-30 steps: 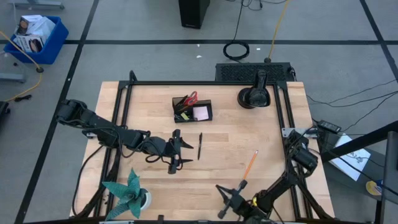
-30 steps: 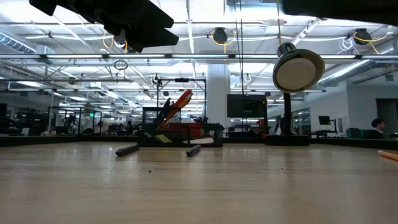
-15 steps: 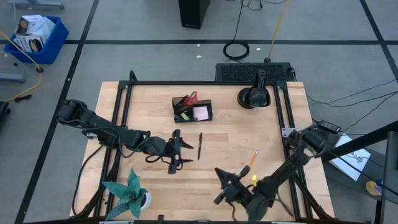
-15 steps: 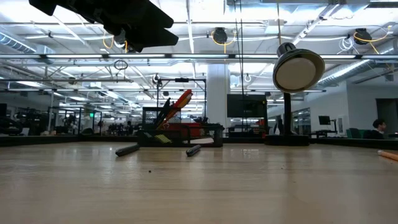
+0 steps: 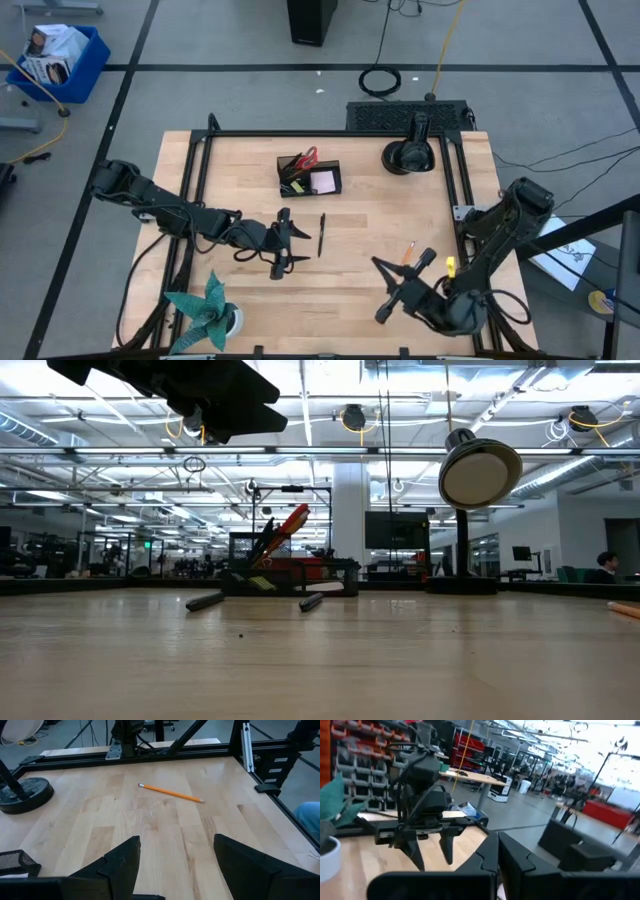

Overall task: Pick and place office supplies into organizer
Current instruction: Put the orange pencil into the black desk organizer

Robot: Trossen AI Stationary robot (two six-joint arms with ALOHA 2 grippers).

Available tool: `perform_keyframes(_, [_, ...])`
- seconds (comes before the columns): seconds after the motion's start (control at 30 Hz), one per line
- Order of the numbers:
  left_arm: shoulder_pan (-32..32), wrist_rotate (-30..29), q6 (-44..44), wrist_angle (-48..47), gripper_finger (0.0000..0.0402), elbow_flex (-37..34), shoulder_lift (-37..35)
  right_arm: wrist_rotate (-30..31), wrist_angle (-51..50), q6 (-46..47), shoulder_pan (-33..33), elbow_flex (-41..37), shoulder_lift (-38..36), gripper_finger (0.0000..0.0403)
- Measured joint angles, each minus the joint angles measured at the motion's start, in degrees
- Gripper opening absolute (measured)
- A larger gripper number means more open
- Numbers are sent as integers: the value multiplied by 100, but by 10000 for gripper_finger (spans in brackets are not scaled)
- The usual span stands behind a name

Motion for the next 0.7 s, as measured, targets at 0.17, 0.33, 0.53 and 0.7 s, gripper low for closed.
perform_keyframes(0.17, [0,0,-4,2,257,0,0,-33,-23,927,134,-578,5,0])
perform_keyframes(0.33, [0,0,-15,4,257,0,0,-850,200,2046,408,-1321,-3,0])
perform_keyframes(0.53, [0,0,-15,17,257,0,0,-3632,1427,3393,680,-2373,-29,0])
perform_keyframes(0.7, [7,-2,-25,65,257,0,0,-2884,2435,3842,620,-3160,-30,0])
